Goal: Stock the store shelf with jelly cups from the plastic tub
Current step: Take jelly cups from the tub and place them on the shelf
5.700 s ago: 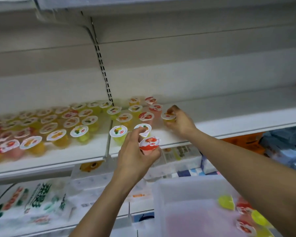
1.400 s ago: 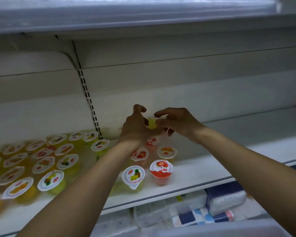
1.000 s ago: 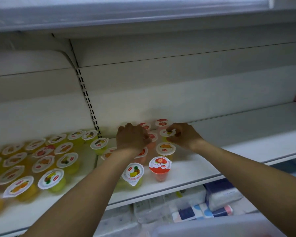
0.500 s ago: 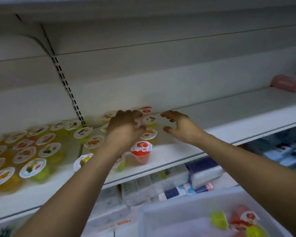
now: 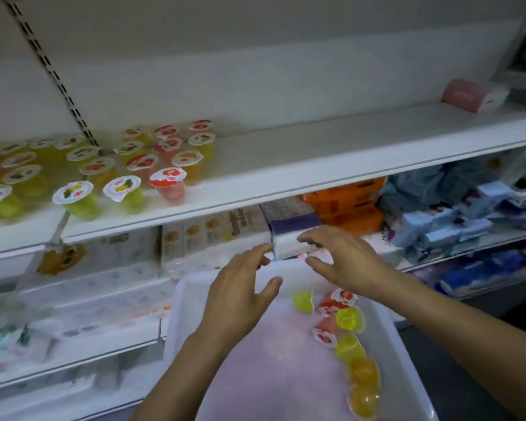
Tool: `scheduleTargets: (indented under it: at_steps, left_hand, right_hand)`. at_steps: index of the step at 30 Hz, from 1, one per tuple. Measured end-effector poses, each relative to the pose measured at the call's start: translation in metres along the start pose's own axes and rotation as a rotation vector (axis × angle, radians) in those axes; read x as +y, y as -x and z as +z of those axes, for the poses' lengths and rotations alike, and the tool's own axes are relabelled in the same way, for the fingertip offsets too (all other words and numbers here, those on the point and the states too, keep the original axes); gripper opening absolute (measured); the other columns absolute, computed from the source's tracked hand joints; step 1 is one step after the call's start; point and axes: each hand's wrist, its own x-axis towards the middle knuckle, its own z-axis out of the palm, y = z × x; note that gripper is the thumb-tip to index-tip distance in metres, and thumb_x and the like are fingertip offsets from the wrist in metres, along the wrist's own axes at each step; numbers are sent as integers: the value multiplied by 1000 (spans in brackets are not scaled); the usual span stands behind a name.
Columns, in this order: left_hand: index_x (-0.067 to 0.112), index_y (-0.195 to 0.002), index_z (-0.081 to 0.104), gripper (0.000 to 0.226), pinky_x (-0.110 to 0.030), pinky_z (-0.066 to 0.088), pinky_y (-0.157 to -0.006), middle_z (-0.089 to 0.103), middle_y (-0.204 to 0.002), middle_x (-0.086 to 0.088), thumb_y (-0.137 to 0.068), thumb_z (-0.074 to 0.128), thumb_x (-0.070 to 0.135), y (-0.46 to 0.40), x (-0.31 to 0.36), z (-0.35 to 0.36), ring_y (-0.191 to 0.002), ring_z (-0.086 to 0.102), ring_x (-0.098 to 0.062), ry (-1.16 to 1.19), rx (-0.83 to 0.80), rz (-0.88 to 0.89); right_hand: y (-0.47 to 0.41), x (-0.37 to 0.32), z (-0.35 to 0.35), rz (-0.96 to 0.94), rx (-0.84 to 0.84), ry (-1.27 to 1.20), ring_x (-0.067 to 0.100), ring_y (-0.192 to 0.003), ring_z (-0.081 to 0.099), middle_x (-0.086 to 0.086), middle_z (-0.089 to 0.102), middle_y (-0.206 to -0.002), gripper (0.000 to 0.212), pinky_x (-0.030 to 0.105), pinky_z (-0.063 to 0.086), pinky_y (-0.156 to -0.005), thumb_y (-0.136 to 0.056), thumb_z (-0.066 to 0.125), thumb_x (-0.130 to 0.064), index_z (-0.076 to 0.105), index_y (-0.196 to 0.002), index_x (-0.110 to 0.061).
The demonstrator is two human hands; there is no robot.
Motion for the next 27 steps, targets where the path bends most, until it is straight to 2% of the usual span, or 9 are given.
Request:
scheduleTargets:
  at_steps: [2, 4, 7, 11, 15, 17, 21, 24, 27]
  left_hand:
    - [39, -140, 38, 55, -16, 39, -85, 58, -120, 16, -89, 59, 45, 7, -2, 29, -111, 51, -2, 7, -113, -72]
    - [36, -141, 37, 56, -17, 40, -88, 57, -125, 13, -90, 59, 45, 7, -6, 57, -113, 51, -5, 18, -205, -142]
    - [34, -143, 36, 57, -22, 42, -94, 55, -131, 7, -91, 59, 42, 3, -14, 100, -117, 50, -10, 22, -307, -195]
    - [33, -147, 31, 58, -29, 38, -103, 45, -141, -2, -95, 56, 30, -13, -24, 153, -127, 43, -20, -24, -434, -184]
    - [36, -149, 26, 63, -39, 41, -104, 34, -148, -6, -95, 50, 14, -23, -33, 190, -132, 36, -27, -183, -547, -108]
    - [35, -148, 29, 62, -40, 45, -98, 36, -143, -7, -94, 51, 13, -27, -37, 203, -128, 38, -28, -237, -588, -62]
    - [30, -139, 39, 51, -38, 49, -91, 47, -127, -8, -92, 58, 20, -33, -42, 211, -113, 50, -27, -251, -592, -84]
    - [27, -128, 45, 45, -33, 49, -86, 52, -119, -7, -88, 64, 31, -31, -46, 204, -104, 56, -26, -172, -588, -185]
    - [26, -121, 49, 43, -27, 48, -80, 58, -115, -4, -84, 70, 33, -26, -44, 183, -98, 57, -20, 29, -515, -311]
  right_hand:
    - [17, 19, 17, 71, -198, 68, 18, -126, 44, -2, 50, -135, 44, 34, 43, -98, -91, 60, -26, 49, -134, -27]
    - [27, 37, 33, 93, -364, 173, 19, -128, 39, -1, 44, -138, 51, 35, 42, -98, -90, 56, -17, 44, -137, -31]
    - [31, 59, 55, 67, -537, 360, 28, -123, 41, 6, 40, -139, 60, 36, 43, -95, -87, 51, -5, 41, -140, -31]
    - [25, 75, 84, 53, -699, 596, 35, -111, 49, 11, 41, -135, 51, 39, 41, -93, -91, 49, -11, 45, -139, -26]
    - [19, 79, 107, -8, -765, 785, 34, -117, 43, 8, 43, -134, 42, 39, 38, -93, -93, 50, -20, 49, -135, -21]
    - [17, 83, 109, -20, -780, 797, 33, -119, 42, 8, 40, -136, 43, 38, 38, -91, -94, 49, -21, 45, -137, -18]
    - [15, 88, 107, -50, -774, 760, 34, -117, 45, 11, 38, -136, 39, 39, 43, -85, -94, 51, -11, 48, -133, -12]
    - [15, 94, 98, -41, -707, 618, 32, -112, 49, 10, 41, -130, 42, 38, 40, -74, -89, 51, -1, 50, -129, -12]
    - [22, 104, 84, 97, -554, 221, 23, -110, 52, 0, 48, -125, 46, 32, 42, -75, -83, 58, -4, 54, -125, -22]
